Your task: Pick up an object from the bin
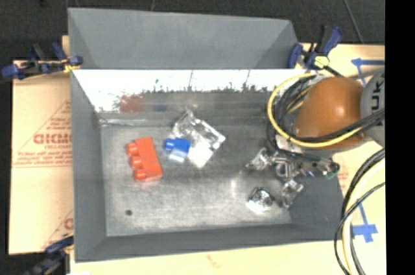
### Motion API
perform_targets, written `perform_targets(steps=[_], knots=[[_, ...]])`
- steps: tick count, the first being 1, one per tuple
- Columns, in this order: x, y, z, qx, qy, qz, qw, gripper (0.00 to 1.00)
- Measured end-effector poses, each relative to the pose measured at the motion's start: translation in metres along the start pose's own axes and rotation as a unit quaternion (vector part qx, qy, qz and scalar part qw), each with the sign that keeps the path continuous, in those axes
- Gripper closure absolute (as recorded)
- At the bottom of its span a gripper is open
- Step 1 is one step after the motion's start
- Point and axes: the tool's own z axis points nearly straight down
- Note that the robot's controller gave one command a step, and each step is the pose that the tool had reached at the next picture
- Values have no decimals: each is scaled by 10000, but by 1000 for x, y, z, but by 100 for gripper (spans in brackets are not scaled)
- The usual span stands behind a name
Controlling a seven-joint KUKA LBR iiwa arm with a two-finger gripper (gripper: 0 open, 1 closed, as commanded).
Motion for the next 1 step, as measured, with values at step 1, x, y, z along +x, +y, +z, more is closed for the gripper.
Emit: perform_targets(steps=[1], knots=[[2,43,-2,-18,14,-979,9952,0]])
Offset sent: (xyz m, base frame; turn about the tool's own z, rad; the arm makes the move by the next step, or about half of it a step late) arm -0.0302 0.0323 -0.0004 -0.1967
